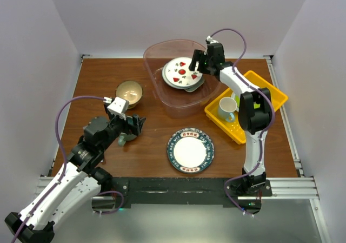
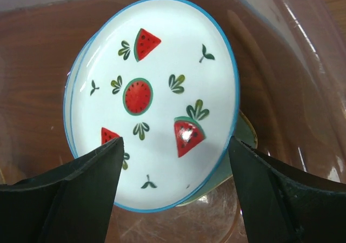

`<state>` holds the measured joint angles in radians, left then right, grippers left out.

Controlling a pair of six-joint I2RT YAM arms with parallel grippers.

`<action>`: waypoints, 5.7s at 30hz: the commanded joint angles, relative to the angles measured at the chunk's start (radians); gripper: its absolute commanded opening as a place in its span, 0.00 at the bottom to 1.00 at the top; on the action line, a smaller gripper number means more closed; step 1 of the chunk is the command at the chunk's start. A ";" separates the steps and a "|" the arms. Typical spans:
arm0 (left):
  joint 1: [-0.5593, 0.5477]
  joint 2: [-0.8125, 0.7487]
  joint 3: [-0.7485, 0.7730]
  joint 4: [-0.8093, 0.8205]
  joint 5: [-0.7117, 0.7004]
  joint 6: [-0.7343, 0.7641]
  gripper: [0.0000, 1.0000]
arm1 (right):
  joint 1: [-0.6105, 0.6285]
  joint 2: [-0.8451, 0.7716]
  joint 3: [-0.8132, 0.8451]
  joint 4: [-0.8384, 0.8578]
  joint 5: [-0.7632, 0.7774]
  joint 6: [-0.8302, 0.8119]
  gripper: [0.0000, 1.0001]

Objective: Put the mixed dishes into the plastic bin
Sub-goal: Place the plate in the plastic bin, then pick up the plate at the center of the board.

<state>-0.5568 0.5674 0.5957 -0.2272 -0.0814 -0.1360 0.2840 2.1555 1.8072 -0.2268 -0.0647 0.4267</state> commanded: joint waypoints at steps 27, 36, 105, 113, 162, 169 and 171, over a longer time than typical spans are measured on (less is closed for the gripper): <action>0.005 -0.027 0.006 0.038 0.029 0.022 0.98 | 0.029 -0.589 -0.270 -0.055 -0.394 -0.537 0.98; 0.005 -0.017 0.007 0.034 0.032 0.016 1.00 | 0.026 -0.844 -0.509 -0.155 -0.587 -0.697 0.98; 0.005 0.088 0.006 0.043 0.164 0.022 1.00 | -0.071 -1.152 -0.902 -0.121 -0.788 -0.816 0.98; 0.005 0.100 0.007 0.045 0.178 0.022 1.00 | -0.071 -1.154 -0.902 -0.126 -0.793 -0.824 0.98; -0.399 0.520 0.124 -0.058 -0.055 -0.459 0.88 | -0.069 -1.155 -0.914 -0.171 -0.853 -0.921 0.98; -0.465 0.727 0.205 -0.093 -0.138 -0.459 0.68 | -0.071 -1.154 -0.916 -0.169 -0.847 -0.922 0.98; -0.474 0.770 0.228 -0.098 -0.150 -0.458 0.62 | -0.071 -1.155 -0.916 -0.169 -0.845 -0.921 0.98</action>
<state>-1.0103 1.2827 0.7506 -0.3168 -0.1516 -0.5827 0.2173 1.0077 0.8925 -0.4049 -0.9077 -0.4763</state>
